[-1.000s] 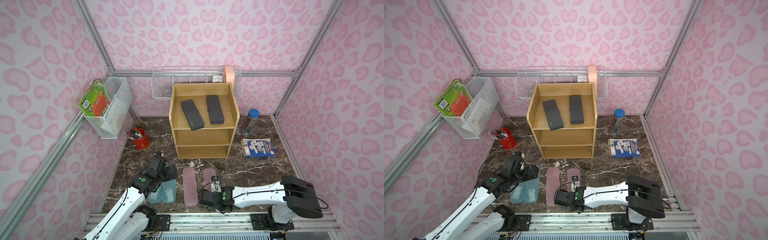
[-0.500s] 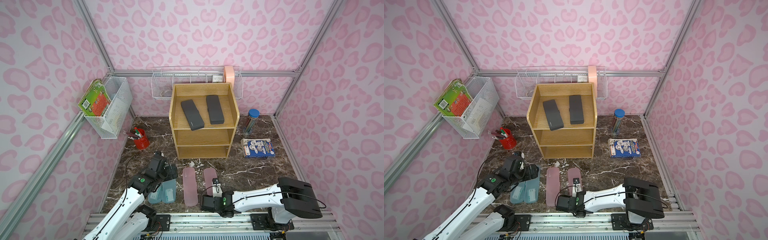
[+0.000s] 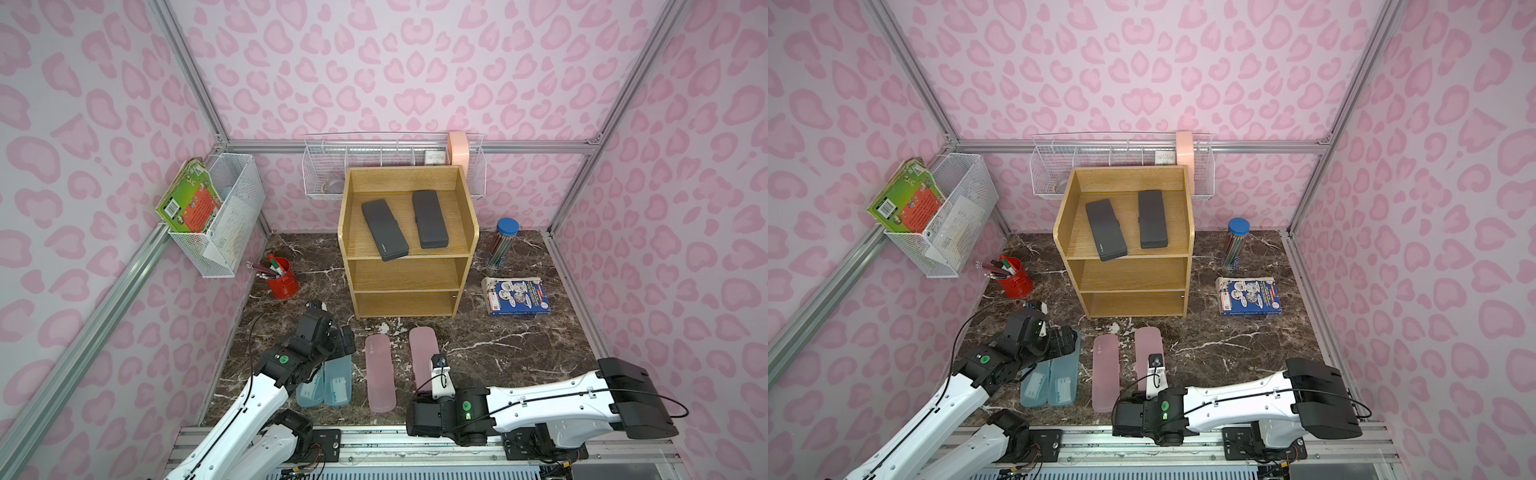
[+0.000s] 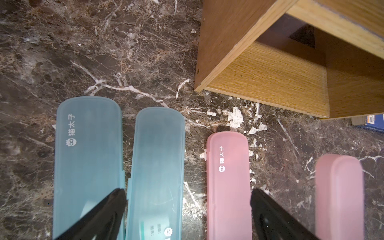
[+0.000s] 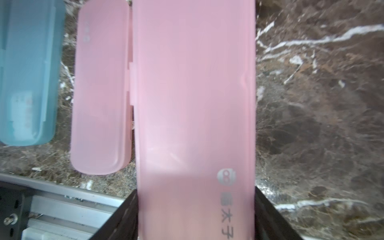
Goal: Place the pencil cases on the shelf according to color
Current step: Pick up the pencil case from the center of the board, then place the pencil case on the shelf.
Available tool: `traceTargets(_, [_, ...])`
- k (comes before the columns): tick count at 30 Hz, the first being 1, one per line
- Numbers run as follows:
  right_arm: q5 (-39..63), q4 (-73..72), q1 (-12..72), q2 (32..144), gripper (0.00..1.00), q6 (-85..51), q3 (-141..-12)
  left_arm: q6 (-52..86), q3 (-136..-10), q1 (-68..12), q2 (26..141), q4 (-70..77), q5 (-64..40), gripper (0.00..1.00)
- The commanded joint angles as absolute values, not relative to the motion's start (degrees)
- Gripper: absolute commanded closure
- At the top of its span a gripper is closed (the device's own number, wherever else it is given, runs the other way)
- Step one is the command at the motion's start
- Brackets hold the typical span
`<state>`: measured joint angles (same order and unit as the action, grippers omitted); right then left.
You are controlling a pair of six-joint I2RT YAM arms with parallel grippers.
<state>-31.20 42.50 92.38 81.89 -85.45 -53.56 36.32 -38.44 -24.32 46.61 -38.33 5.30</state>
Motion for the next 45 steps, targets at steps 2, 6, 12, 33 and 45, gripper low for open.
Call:
traceTargets(2, [-41.2,52.3,92.3,79.2,0.39,-85.2,-57.8,37.0,-38.6,-24.3,47.3,-38.1,5.6,0.02])
traceTargets(6, [-41.2,50.5,86.4,76.1,0.38,-75.4,-60.3,37.0,-39.0,-24.3,48.1,-38.0,5.9,0.02])
traceTargets(12, [-31.3,32.4,71.5,72.6,0.39,-54.7,-58.8,37.2,-38.9,-24.3,49.0,-36.9,6.0,0.02])
traceTargets(33, [-23.7,28.3,52.7,91.2,0.25,-40.3,-75.8,36.7,-40.7,-24.3,57.0,-32.9,5.8,0.01])
traceTargets(45, [-19.3,27.4,53.0,88.0,0.11,-39.7,-74.9,36.3,-41.6,-24.3,57.9,-33.6,6.1,0.01])
